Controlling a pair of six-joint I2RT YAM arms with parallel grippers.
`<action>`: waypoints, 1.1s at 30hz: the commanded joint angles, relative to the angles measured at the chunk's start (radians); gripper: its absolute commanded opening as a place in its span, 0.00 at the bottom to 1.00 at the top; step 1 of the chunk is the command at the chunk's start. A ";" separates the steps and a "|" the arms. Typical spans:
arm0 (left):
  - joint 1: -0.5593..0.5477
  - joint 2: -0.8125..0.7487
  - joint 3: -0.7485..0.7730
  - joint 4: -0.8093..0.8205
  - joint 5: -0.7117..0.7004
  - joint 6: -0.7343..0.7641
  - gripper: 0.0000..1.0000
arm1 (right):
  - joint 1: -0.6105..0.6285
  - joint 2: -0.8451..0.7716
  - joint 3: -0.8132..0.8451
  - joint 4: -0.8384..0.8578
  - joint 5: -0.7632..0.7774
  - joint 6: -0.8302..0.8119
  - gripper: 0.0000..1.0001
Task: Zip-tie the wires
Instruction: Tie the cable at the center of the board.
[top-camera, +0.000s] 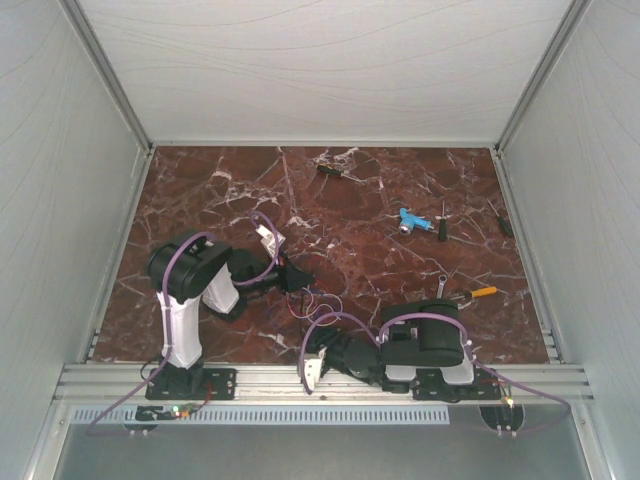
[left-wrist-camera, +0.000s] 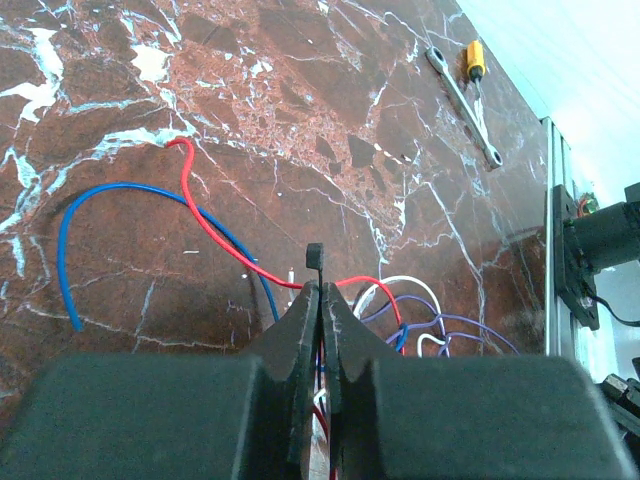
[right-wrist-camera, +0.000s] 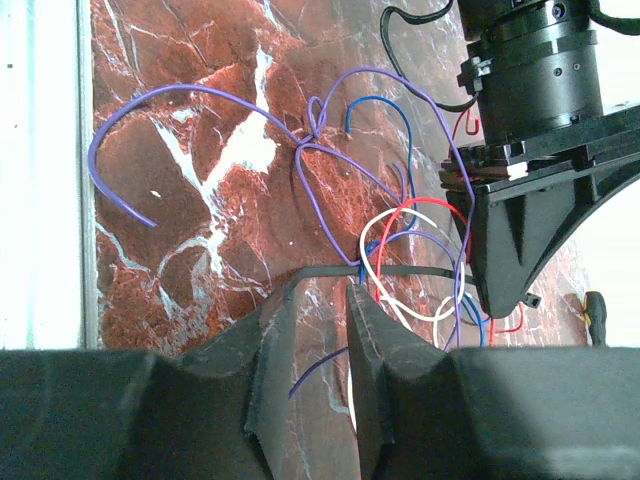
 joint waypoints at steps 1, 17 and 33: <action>0.003 -0.009 -0.003 0.304 0.018 -0.005 0.00 | -0.011 0.030 0.000 0.118 -0.026 -0.023 0.24; 0.003 0.002 0.005 0.304 0.020 -0.017 0.00 | -0.043 0.028 0.039 0.086 -0.096 0.029 0.20; 0.005 0.009 0.005 0.304 0.021 -0.018 0.00 | -0.059 0.029 0.087 0.038 -0.147 0.058 0.19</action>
